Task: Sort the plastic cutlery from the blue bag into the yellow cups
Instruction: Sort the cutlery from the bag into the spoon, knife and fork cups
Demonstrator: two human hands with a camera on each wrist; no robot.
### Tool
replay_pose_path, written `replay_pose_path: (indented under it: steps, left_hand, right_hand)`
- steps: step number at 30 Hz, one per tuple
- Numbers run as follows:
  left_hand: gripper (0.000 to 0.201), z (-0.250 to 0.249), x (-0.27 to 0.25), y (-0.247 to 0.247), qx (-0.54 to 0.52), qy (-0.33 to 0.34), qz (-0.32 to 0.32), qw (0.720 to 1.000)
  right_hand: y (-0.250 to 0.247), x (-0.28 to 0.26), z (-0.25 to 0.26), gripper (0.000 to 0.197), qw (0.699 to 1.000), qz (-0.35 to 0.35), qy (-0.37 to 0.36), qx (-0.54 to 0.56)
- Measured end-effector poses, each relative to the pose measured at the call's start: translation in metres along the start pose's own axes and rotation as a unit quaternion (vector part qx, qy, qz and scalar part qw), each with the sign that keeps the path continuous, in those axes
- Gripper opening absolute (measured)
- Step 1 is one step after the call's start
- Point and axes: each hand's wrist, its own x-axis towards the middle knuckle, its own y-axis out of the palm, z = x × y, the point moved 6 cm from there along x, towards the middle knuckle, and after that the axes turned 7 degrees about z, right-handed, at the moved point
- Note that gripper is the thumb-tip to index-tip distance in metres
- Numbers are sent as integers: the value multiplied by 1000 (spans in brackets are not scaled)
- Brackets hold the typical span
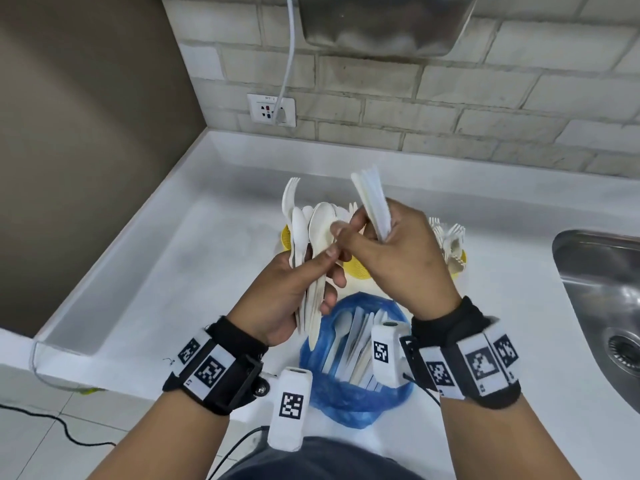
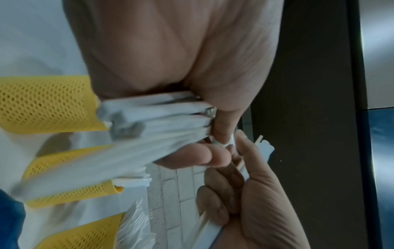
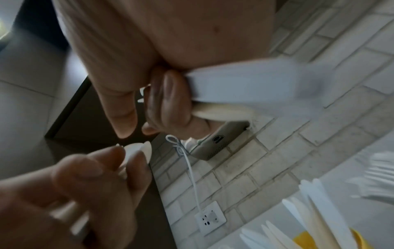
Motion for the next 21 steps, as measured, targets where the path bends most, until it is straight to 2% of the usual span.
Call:
replay_pose_path:
  steps: [3,7,12,17,21]
  left_hand:
    - [29,-4,-4,-1,28,10,-10,1000]
    - [26,-3,-8,-5,28,21,-15,999]
    - [30,-2,-12,-9,43,34,-24,998]
    - [34,-1,-16,-16,62,46,-45,996]
    - [26,-1,-19,-17,70,60,-44,995]
  right_hand:
    - [11,-4,-5,33,999,15,30,-17]
    - [16,-5,-2,33,998,14,34,-53]
    - [19,-13,0,27,996,-25,33,-74]
    - [26,-16,4,17,995,-32,43,-89]
    - [28,-21,9,14,992,-53,17,-113]
